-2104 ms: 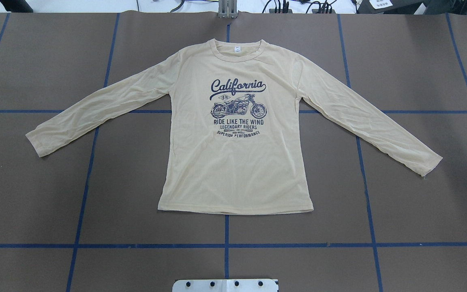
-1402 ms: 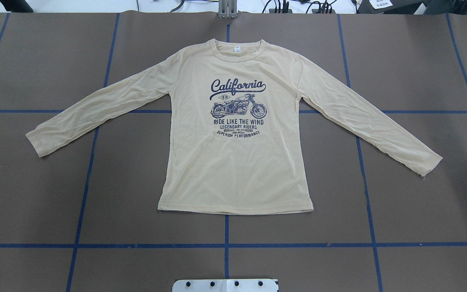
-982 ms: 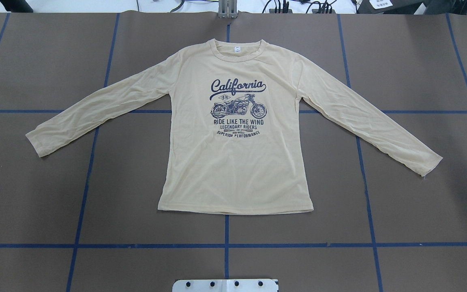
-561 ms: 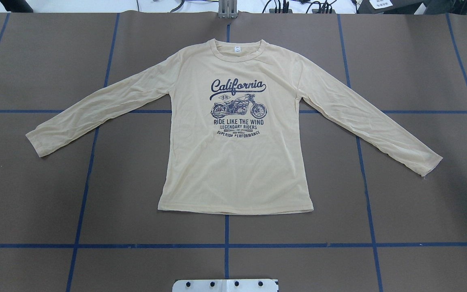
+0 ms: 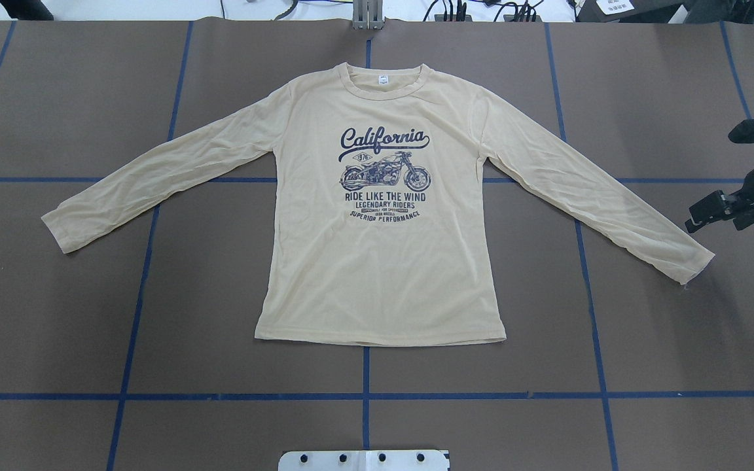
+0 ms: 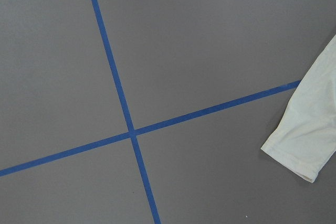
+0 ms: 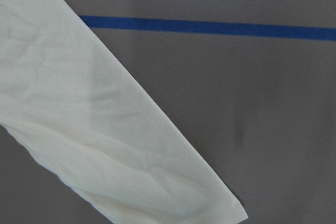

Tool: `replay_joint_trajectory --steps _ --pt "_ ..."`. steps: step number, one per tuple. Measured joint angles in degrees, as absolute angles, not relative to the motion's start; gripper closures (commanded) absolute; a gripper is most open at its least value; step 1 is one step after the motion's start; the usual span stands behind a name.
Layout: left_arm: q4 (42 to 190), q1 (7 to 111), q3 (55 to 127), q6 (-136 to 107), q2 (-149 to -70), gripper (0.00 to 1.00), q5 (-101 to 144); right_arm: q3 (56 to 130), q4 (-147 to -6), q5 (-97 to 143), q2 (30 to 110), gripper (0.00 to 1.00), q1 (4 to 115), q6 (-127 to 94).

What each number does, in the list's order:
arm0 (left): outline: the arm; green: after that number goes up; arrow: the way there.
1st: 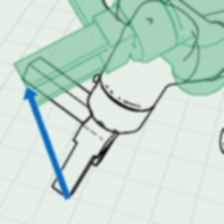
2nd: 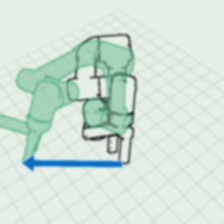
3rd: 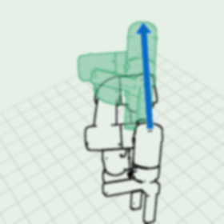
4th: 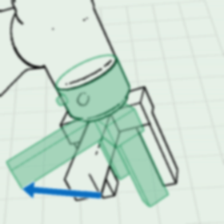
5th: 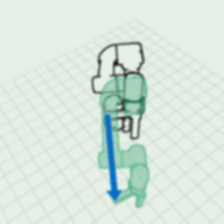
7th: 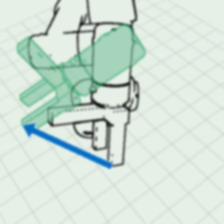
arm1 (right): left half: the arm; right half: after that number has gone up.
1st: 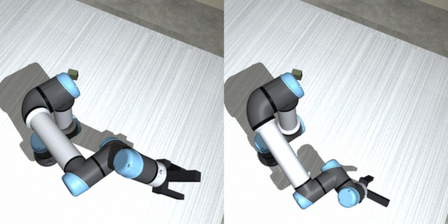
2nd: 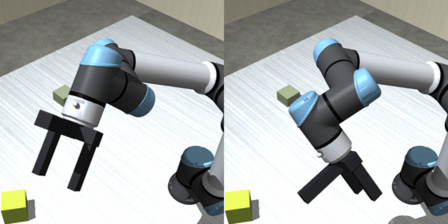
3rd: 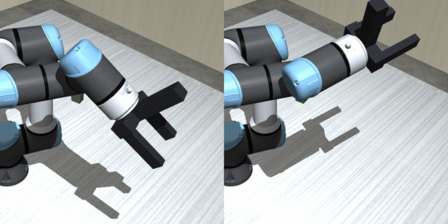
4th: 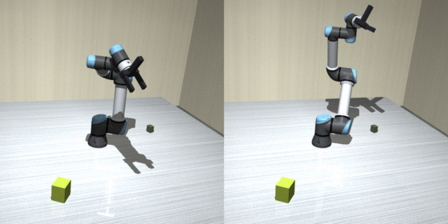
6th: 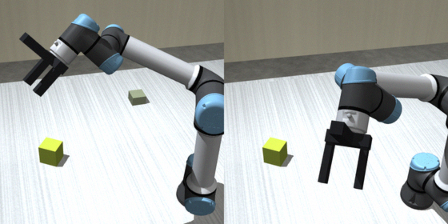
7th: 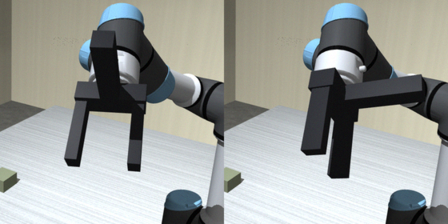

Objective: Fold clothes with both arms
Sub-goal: 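Move the right gripper down to the sleeve cuff nearest it and grasp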

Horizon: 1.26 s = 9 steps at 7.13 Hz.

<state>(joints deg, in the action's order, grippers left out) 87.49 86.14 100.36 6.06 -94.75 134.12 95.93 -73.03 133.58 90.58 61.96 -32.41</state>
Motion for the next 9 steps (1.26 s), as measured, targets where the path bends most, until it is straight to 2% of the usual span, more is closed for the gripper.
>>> replay_joint_trajectory --steps 3,5,7,8,9 --pt "87.5 86.1 100.7 6.1 -94.7 0.0 134.1 92.5 -67.9 133.1 91.6 0.05 60.5 -43.1" --pt "87.6 86.1 100.8 6.1 -94.6 0.0 134.1 90.5 -66.3 133.0 91.5 0.12 60.3 -45.9" --pt "87.6 86.1 101.1 6.1 -94.5 0.0 134.1 88.8 -65.9 133.0 91.1 0.25 59.5 -47.5" --pt "87.6 86.1 101.2 6.1 -94.4 0.0 134.1 88.1 -65.8 133.0 91.0 0.77 59.3 -47.7" --pt "87.6 86.1 101.5 6.1 -94.3 0.0 134.1 87.6 -65.8 133.1 90.9 1.0 59.3 -47.8"
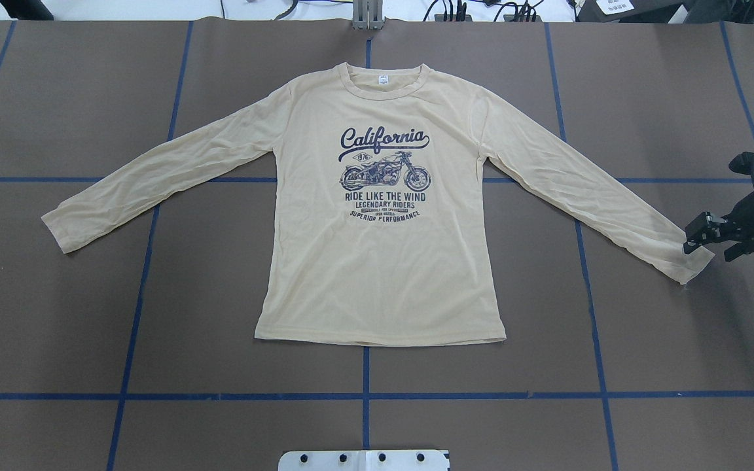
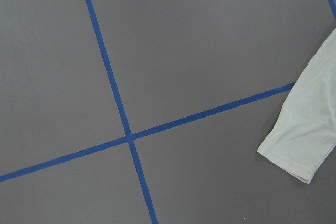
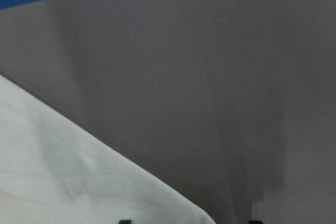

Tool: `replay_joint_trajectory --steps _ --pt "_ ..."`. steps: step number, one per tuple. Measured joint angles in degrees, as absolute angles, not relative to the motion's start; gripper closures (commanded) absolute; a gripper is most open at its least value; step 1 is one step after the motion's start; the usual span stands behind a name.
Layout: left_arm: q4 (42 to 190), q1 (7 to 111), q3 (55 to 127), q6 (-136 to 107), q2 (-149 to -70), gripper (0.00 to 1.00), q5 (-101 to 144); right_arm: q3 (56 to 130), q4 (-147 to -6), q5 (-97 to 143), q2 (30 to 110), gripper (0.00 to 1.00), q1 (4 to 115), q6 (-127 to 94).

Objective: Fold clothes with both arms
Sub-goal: 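Move the right gripper down to the sleeve cuff nearest it and grasp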

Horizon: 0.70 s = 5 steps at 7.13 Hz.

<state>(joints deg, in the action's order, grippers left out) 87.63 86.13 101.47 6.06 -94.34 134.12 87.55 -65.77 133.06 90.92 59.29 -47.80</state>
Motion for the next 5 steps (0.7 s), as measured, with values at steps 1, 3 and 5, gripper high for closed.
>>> replay_joint_trajectory --steps 1,3,5 --pt "87.6 86.1 101.7 6.1 -94.3 0.0 134.1 87.4 -65.7 133.1 90.9 1.0 59.3 -47.9" --pt "87.6 86.1 101.8 6.1 -94.3 0.0 134.1 87.5 -65.7 133.4 90.9 1.0 59.3 -47.9" --pt "87.6 86.1 101.8 6.1 -94.3 0.0 134.1 89.5 -65.8 133.9 91.3 1.0 59.9 -48.0"
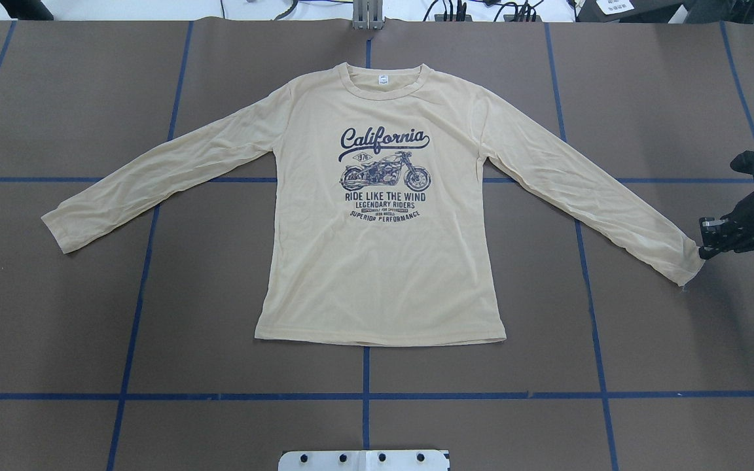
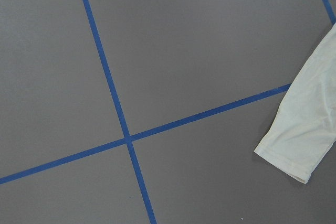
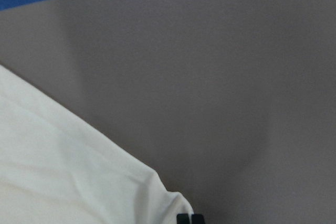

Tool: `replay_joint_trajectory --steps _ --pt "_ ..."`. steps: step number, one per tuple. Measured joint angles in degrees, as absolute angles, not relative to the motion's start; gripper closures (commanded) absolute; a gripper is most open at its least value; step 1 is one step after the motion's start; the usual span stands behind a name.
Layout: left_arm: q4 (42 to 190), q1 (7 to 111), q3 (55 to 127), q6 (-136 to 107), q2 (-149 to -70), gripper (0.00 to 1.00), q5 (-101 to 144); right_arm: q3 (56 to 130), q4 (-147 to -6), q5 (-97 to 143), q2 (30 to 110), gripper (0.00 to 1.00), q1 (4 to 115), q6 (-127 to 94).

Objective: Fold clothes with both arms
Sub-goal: 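Move the right gripper down to the sleeve cuff nearest it and grasp, then carry the grasped sleeve across the shirt toward the far shoulder with the right gripper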

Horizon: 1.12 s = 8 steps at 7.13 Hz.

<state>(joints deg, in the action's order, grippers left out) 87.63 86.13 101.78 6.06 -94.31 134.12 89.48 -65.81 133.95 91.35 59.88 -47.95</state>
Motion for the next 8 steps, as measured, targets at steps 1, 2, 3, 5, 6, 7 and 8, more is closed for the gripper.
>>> replay_joint_trajectory --steps 1,2,3,5,6,7,8 --pt "87.6 86.1 101.8 6.1 -94.3 0.0 134.1 91.9 -66.1 135.0 91.3 1.0 60.9 -48.4" --pt "87.6 86.1 101.7 6.1 -94.3 0.0 134.1 94.9 -66.3 136.2 89.9 1.0 61.8 -51.0" --pt "87.6 86.1 101.7 6.1 -94.3 0.0 134.1 96.7 -66.8 136.8 86.0 1.0 61.7 -56.1" --pt "87.7 86.1 101.9 6.0 -94.3 0.0 134.1 95.7 -71.6 135.7 71.2 1.0 58.1 -69.4" --pt "87.7 86.1 101.9 6.0 -94.3 0.0 134.1 93.6 -74.0 132.1 62.9 1.0 54.7 -76.6" --pt "87.7 86.1 102.0 6.0 -94.3 0.0 134.1 89.9 -74.9 126.2 54.9 1.0 51.0 -83.0" --pt "87.7 86.1 102.1 6.0 -94.3 0.0 134.1 84.3 -75.0 120.7 46.7 1.0 47.8 -87.3"
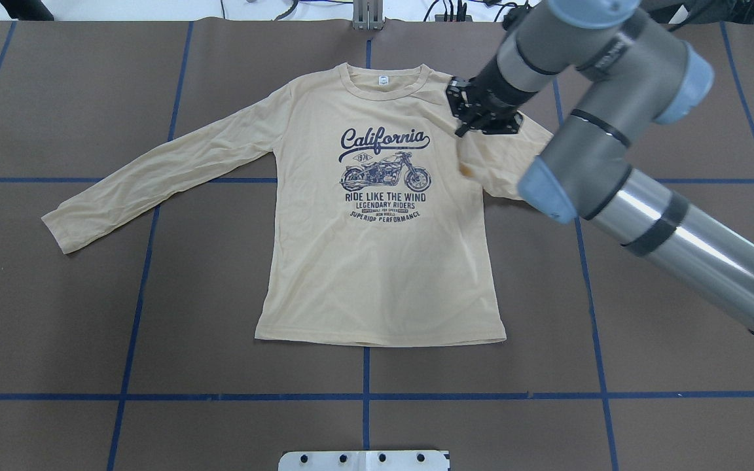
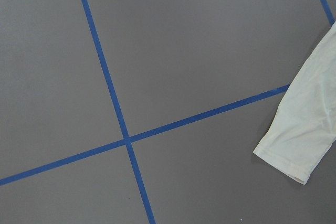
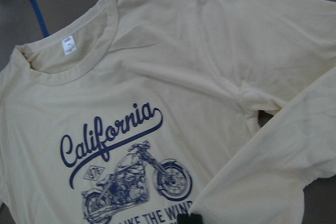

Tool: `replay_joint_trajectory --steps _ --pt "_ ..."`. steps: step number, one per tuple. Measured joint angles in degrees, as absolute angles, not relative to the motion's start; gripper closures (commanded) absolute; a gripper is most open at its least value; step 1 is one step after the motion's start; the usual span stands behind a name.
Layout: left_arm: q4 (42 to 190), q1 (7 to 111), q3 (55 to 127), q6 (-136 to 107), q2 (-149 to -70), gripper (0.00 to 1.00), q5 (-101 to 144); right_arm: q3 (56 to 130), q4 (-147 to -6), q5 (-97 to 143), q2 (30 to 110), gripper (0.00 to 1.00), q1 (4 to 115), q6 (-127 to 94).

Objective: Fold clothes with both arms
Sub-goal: 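Carry the grasped sleeve across the shirt toward the far shoulder with the right gripper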

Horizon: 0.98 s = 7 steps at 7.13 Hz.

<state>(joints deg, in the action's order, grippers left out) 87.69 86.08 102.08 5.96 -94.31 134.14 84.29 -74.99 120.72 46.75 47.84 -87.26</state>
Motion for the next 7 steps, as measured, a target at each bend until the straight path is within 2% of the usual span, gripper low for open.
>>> replay_joint_trajectory --steps 2,5,7 --pt "87.6 86.1 102.5 5.9 -94.3 0.0 134.2 75.2 -74.9 115.1 33.9 1.0 45.5 -90.6" --pt "87.5 86.0 102.5 5.8 -94.3 0.0 134.1 71.0 -74.1 107.3 27.2 1.0 40.8 -93.1" --pt "87.5 85.9 102.2 5.8 -94.2 0.0 134.1 59.7 -66.1 101.5 21.9 1.0 38.3 -93.1"
